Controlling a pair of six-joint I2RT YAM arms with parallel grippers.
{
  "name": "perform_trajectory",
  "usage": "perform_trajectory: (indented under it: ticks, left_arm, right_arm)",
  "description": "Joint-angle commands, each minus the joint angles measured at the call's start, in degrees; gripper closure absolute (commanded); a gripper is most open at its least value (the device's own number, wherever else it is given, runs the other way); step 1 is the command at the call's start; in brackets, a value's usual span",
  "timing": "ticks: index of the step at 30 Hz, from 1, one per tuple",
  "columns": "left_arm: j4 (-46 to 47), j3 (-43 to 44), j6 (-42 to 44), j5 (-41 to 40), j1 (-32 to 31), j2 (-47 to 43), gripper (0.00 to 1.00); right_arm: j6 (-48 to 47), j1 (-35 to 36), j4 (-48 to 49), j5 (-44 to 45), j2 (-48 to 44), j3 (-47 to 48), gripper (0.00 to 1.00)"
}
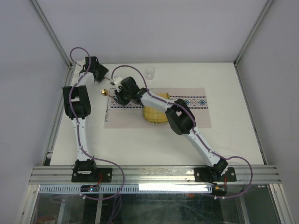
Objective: Set the dinner table for one person
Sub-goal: Pick up the spoon from the napkin.
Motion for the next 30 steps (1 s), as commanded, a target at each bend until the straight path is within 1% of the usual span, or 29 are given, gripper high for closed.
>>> perform_trajectory:
  ticks: [1,6,8,17,26,30]
  left_arm:
    - [-5.8,-1.9,2.0,-1.3,0.3,-0.8,0.43]
    - [-5.7,-1.9,2.5,-1.5,0.4,-2.1,0.43]
    - [-5.7,-3.7,2.7,-1.7,0.5,-2.4,0.43]
    - [-5.7,-5.2,3.1,-1.6,0.7,-3.0,0.43]
    - [-5.7,-6.1,4.2,-2.5,0.9,-5.2,0.43]
    - [-5.7,-6.3,4.3,-2.1,1.0,-5.7,0.43]
  right_arm:
    - [0.2,0.6,-1.7,0.9,-4.5,-1.3,0.98]
    - [-0.1,0.7,-1.5,2.6,-7.3,-2.4,0.99]
    - [-0.3,0.8,-1.5,3.2,-8.6,-2.9,1.0]
    - [-0.6,0.9,-1.3,6.1,-13.2,-4.2,1.0]
    - [-2.8,0.9,-2.4,15.9,-19.7,-4.7,1.0]
    - [-3.8,0.6,-4.4,22.4,-22.1,-4.3,1.0]
